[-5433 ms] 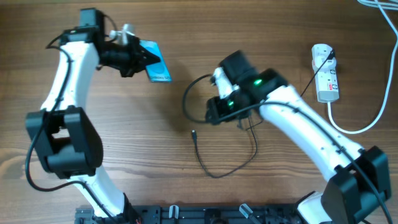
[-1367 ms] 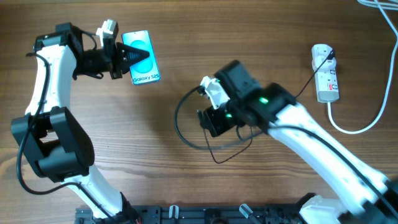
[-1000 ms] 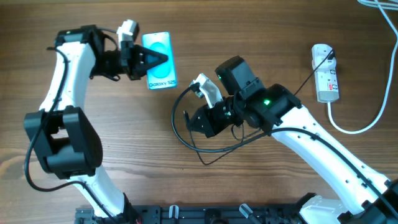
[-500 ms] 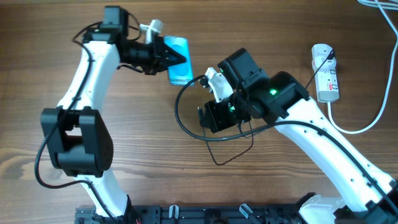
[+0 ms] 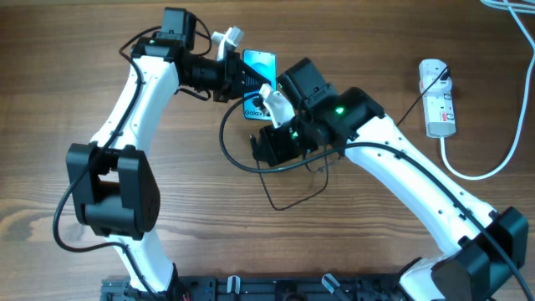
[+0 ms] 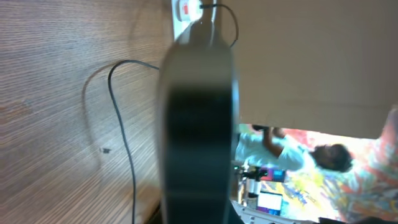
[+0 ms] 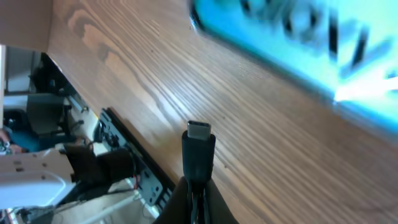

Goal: Plug charger to phone and switch on socket
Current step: 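Lift the plug and carry it toward the phone's bottom port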

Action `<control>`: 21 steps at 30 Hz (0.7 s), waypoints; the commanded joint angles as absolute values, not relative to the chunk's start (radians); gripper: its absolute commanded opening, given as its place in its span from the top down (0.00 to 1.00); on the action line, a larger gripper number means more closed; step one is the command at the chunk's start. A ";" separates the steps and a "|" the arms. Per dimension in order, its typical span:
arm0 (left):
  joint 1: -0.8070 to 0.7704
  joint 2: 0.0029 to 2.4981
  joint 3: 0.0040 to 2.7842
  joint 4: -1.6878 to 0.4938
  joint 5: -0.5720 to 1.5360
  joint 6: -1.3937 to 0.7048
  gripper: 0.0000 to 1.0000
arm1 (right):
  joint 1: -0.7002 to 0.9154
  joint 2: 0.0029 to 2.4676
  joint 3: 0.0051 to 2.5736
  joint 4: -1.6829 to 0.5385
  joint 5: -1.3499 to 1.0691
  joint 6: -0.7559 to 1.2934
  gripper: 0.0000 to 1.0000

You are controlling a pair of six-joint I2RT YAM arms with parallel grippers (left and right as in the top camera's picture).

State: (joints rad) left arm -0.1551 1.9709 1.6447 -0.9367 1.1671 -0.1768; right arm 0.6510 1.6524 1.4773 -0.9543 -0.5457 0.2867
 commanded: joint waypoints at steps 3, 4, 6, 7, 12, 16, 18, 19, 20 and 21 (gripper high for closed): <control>-0.167 1.958 1.655 -0.942 1.128 -0.134 0.96 | 0.648 1.665 1.484 -0.934 -0.472 0.318 0.96; -0.167 1.958 1.655 -0.942 1.124 -0.133 0.96 | 0.647 1.666 1.484 -0.936 -0.459 0.318 0.96; -0.167 1.958 1.655 -0.933 1.120 -0.134 0.96 | 0.648 1.666 1.484 -0.936 -0.443 0.327 0.96; -0.167 1.958 1.655 -0.928 1.120 -0.134 0.96 | 0.647 1.666 1.484 -0.936 -0.432 0.342 0.96; -0.167 1.958 1.655 -0.920 1.121 -0.133 0.96 | 0.648 1.667 1.484 -0.936 -0.430 0.344 0.96; -0.167 1.958 1.655 -0.907 1.123 -0.133 0.96 | 0.647 1.676 1.483 -0.935 -0.428 0.373 0.96; -0.167 1.958 1.655 -0.886 1.168 -0.134 0.96 | 0.647 1.689 1.483 -0.928 -0.426 0.393 0.96; -0.167 1.958 1.655 -0.877 1.187 -0.134 0.96 | 0.647 1.695 1.484 -0.926 -0.426 0.395 0.96; -0.167 1.958 1.655 -0.869 1.193 -0.134 0.96 | 0.647 1.700 1.484 -0.926 -0.426 0.396 0.96; -0.167 1.958 1.655 -0.866 1.192 -0.133 0.96 | 0.647 1.702 1.484 -0.925 -0.426 0.396 0.96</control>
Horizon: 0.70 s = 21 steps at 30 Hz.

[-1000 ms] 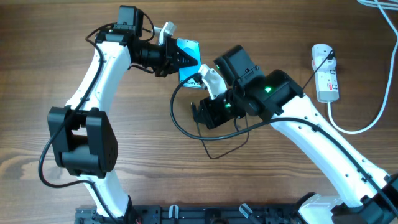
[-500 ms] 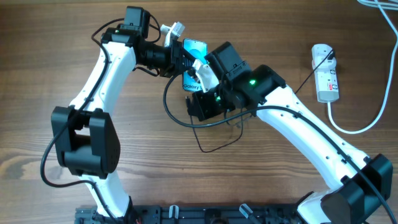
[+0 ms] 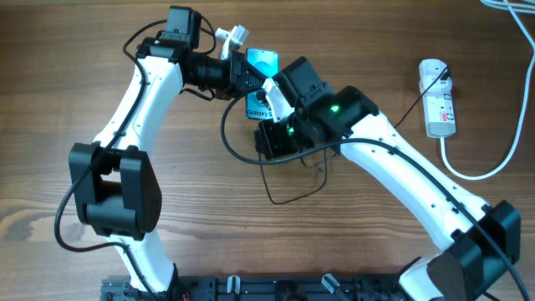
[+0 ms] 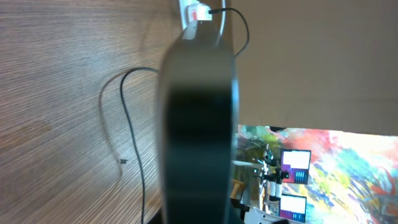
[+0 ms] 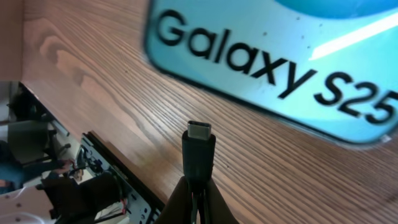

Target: Plug charger to phone and switch on socket

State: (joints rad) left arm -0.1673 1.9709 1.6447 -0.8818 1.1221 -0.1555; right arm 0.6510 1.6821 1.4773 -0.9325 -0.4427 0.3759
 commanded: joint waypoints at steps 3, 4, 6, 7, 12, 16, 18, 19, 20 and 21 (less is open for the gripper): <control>-0.166 1.958 1.655 -0.863 1.190 -0.107 0.96 | 0.636 1.702 1.484 -0.888 -0.426 0.427 0.96; -0.166 1.958 1.655 -0.863 1.188 -0.107 0.96 | 0.632 1.702 1.484 -0.882 -0.426 0.427 0.96; -0.166 1.958 1.655 -0.863 1.188 -0.081 0.96 | 0.617 1.702 1.484 -0.881 -0.477 0.409 0.96; -0.165 1.958 1.655 -0.863 1.188 -0.074 0.96 | 0.611 1.702 1.484 -0.888 -0.521 0.377 0.96; -0.159 1.958 1.655 -0.862 1.188 -0.074 0.96 | 0.607 1.702 1.484 -0.898 -0.526 0.342 0.96; -0.159 1.958 1.655 -0.848 1.188 -0.075 0.96 | 0.607 1.702 1.484 -0.916 -0.540 0.316 0.96; -0.159 1.958 1.655 -0.848 1.188 -0.075 0.96 | 0.607 1.702 1.484 -0.904 -0.532 0.319 0.96; -0.159 1.958 1.655 -0.849 1.188 -0.075 0.96 | 0.607 1.702 1.484 -0.899 -0.526 0.327 0.96; -0.159 1.958 1.655 -0.852 1.188 -0.075 0.96 | 0.607 1.702 1.484 -0.898 -0.507 0.344 0.96; -0.159 1.958 1.655 -0.855 1.188 -0.074 0.96 | 0.607 1.702 1.484 -0.895 -0.500 0.344 0.96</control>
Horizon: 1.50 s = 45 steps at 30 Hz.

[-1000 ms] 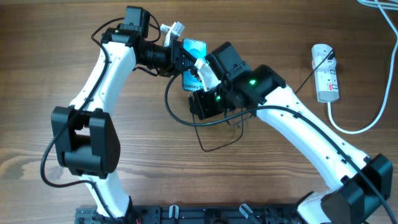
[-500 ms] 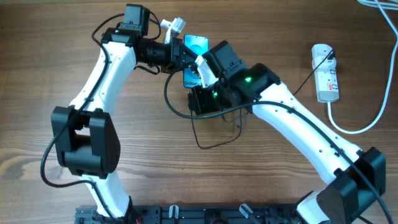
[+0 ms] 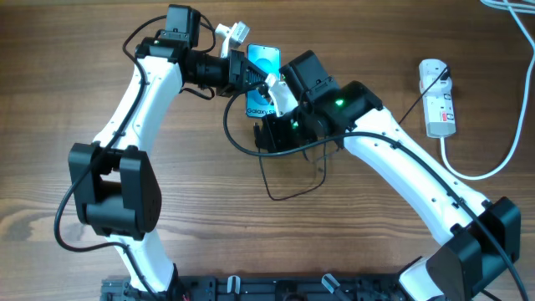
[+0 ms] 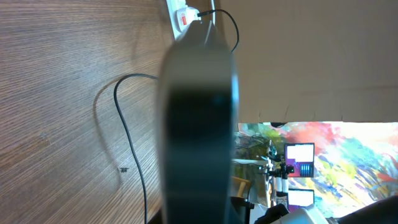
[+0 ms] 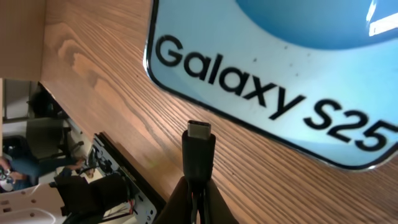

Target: Plug charger to phone and switch on socket

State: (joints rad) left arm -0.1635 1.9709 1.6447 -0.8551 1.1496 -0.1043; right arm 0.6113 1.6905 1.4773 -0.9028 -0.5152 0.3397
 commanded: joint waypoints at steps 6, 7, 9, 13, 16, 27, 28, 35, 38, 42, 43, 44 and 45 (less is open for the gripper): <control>-0.159 1.958 1.655 -0.856 1.188 -0.074 0.96 | 0.607 1.702 1.484 -0.892 -0.460 0.374 0.96; -0.159 1.958 1.655 -0.856 1.188 -0.074 0.96 | 0.607 1.702 1.484 -0.892 -0.460 0.375 0.96; -0.159 1.958 1.655 -0.855 1.188 -0.074 0.96 | 0.606 1.702 1.484 -0.892 -0.460 0.376 0.96; -0.158 1.958 1.655 -0.854 1.187 -0.074 0.96 | 0.590 1.702 1.484 -0.899 -0.448 0.397 0.96; -0.148 1.958 1.655 -0.856 1.188 -0.074 0.96 | 0.571 1.702 1.484 -0.903 -0.449 0.396 0.96; -0.141 1.958 1.655 -0.855 1.188 -0.080 0.96 | 0.570 1.702 1.484 -0.902 -0.599 0.334 0.96; -0.141 1.958 1.655 -0.855 1.188 -0.086 0.96 | 0.572 1.702 1.484 -0.907 -0.601 0.329 0.96; -0.156 1.958 1.655 -0.857 1.188 -0.104 0.96 | 0.577 1.702 1.484 -0.913 -0.574 0.318 0.96; -0.160 1.958 1.655 -0.862 1.188 -0.113 0.96 | 0.577 1.702 1.484 -0.893 -0.574 0.324 0.96; -0.160 1.958 1.655 -0.879 1.188 -0.126 0.96 | 0.577 1.702 1.484 -0.889 -0.574 0.325 0.96; -0.160 1.958 1.655 -0.879 1.188 -0.144 0.96 | 0.577 1.702 1.484 -0.888 -0.574 0.325 0.96; -0.160 1.958 1.655 -0.879 1.188 -0.163 0.96 | 0.577 1.702 1.484 -0.887 -0.574 0.326 0.96; -0.160 1.958 1.655 -0.879 1.188 -0.175 0.96 | 0.577 1.702 1.484 -0.886 -0.574 0.326 0.96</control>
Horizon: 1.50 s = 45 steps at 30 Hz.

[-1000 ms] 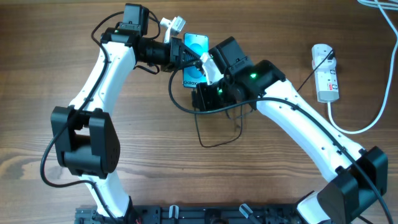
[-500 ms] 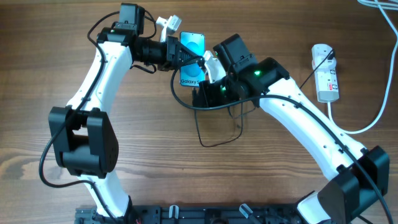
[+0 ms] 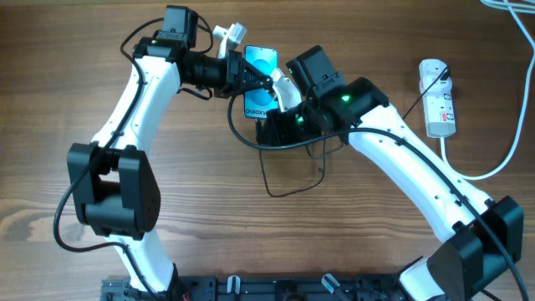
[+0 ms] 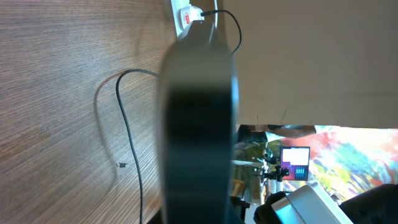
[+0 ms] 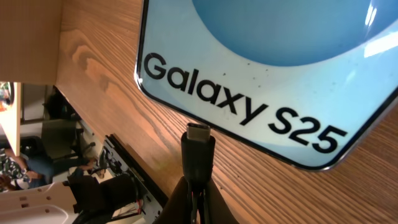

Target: Plug charger to phone and switch on socket

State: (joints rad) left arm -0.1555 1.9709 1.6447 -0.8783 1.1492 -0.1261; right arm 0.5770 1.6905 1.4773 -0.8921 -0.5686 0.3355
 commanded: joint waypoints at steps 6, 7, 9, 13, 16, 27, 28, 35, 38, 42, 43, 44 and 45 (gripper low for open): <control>-0.160 1.958 1.655 -0.858 1.180 -0.191 0.96 | 0.577 1.702 1.484 -0.900 -0.605 0.350 0.96; -0.160 1.958 1.655 -0.852 1.176 -0.191 0.96 | 0.577 1.702 1.484 -0.902 -0.609 0.350 0.96; -0.160 1.958 1.655 -0.844 1.177 -0.187 0.96 | 0.578 1.702 1.484 -0.902 -0.607 0.340 0.96; -0.160 1.958 1.655 -0.844 1.177 -0.160 0.96 | 0.578 1.702 1.484 -0.896 -0.595 0.340 0.96; -0.160 1.958 1.655 -0.844 1.177 -0.160 0.96 | 0.577 1.702 1.484 -0.897 -0.551 0.358 0.96; -0.160 1.958 1.655 -0.845 1.177 -0.160 0.96 | 0.577 1.703 1.484 -0.897 -0.485 0.385 0.96; -0.160 1.958 1.655 -0.845 1.177 -0.160 0.96 | 0.577 1.703 1.484 -0.894 -0.486 0.392 0.96; -0.160 1.958 1.655 -0.852 1.177 -0.160 0.96 | 0.576 1.703 1.484 -0.886 -0.486 0.393 0.96; -0.162 1.958 1.655 -0.871 1.177 -0.114 0.96 | 0.575 1.703 1.484 -0.882 -0.486 0.397 0.96; -0.169 1.958 1.655 -0.908 1.177 -0.058 0.96 | 0.575 1.703 1.484 -0.870 -0.486 0.413 0.96; -0.169 1.958 1.655 -0.910 1.177 -0.056 0.96 | 0.575 1.703 1.484 -0.867 -0.486 0.421 0.96; -0.169 1.958 1.655 -0.910 1.177 -0.056 0.96 | 0.575 1.703 1.484 -0.863 -0.486 0.422 0.96; -0.170 1.958 1.655 -0.910 1.177 -0.056 0.96 | 0.575 1.703 1.484 -0.859 -0.486 0.422 0.96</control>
